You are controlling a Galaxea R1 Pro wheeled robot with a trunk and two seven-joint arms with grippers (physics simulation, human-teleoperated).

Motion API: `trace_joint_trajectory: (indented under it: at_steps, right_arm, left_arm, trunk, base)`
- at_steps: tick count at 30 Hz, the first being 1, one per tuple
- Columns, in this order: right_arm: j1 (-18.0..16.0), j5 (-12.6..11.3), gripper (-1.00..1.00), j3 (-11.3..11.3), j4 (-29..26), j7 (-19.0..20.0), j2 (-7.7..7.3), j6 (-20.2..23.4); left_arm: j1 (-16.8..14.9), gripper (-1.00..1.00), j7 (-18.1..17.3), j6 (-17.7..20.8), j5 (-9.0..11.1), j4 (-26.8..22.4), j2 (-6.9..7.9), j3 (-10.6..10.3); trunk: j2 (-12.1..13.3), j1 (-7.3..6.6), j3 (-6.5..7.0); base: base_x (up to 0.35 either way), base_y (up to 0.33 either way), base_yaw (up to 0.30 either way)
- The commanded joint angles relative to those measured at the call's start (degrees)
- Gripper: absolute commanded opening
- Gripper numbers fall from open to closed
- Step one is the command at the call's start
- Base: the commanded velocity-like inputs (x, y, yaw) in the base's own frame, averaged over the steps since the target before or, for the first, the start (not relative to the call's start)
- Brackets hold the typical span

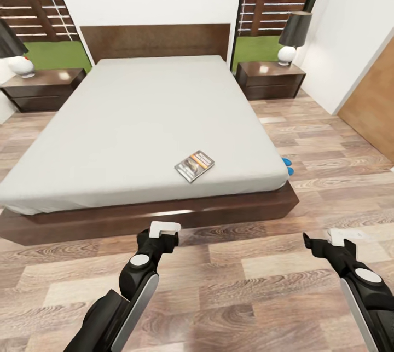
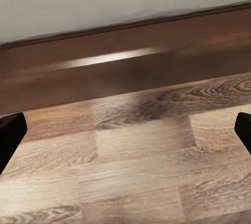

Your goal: In the bedroom, move the book from the bed onto either nightstand, and place the two sandals side by side next to the bed.

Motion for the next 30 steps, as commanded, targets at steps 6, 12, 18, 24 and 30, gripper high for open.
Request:
trace_joint_trajectory:
  at_steps: [6, 12, 18, 24, 30]
  right_arm:
    - [0.0, -0.4, 1.0, 0.4, -0.1, -0.2, -0.03, 0.3]
    - [0.0, -0.4, 1.0, 0.5, -0.1, -0.3, -0.03, 0.7]
    - [0.0, -0.4, 1.0, 0.6, -0.1, -0.3, -0.03, 0.8]
    - [0.0, -0.4, 1.0, 0.6, 0.0, -0.3, -0.03, 0.8]
    - [0.0, -0.4, 1.0, 0.6, 0.1, -0.3, -0.03, 0.8]
  left_arm:
    - [-0.1, 1.0, 0.6, 0.2, 0.6, 0.0, 0.02, -0.1]
    - [-0.1, 1.0, 0.6, 0.2, 0.7, -0.1, 0.06, 0.0]
    - [-0.1, 1.0, 0.5, 0.2, 0.7, -0.1, 0.1, 0.1]
    - [-0.1, 1.0, 0.5, 0.2, 0.8, -0.1, 0.1, 0.0]
    - [-0.1, 1.0, 0.5, 0.2, 0.8, 0.0, 0.09, 0.0]
  trunk:
    - [0.0, 0.0, 0.47]
    - [0.0, 0.0, 0.99]
    - [-0.4, 0.22, 1.28]
    - [-2.8, 1.53, 0.71]
    - [-5.2, 2.85, 0.05]
  base:
    - [-0.004, 0.0, 0.131]
    - [0.0, 0.0, 0.129]
    - [0.0, 0.0, 0.172]
    - [0.0, 0.0, 0.125]
    - [0.0, 0.0, 0.194]
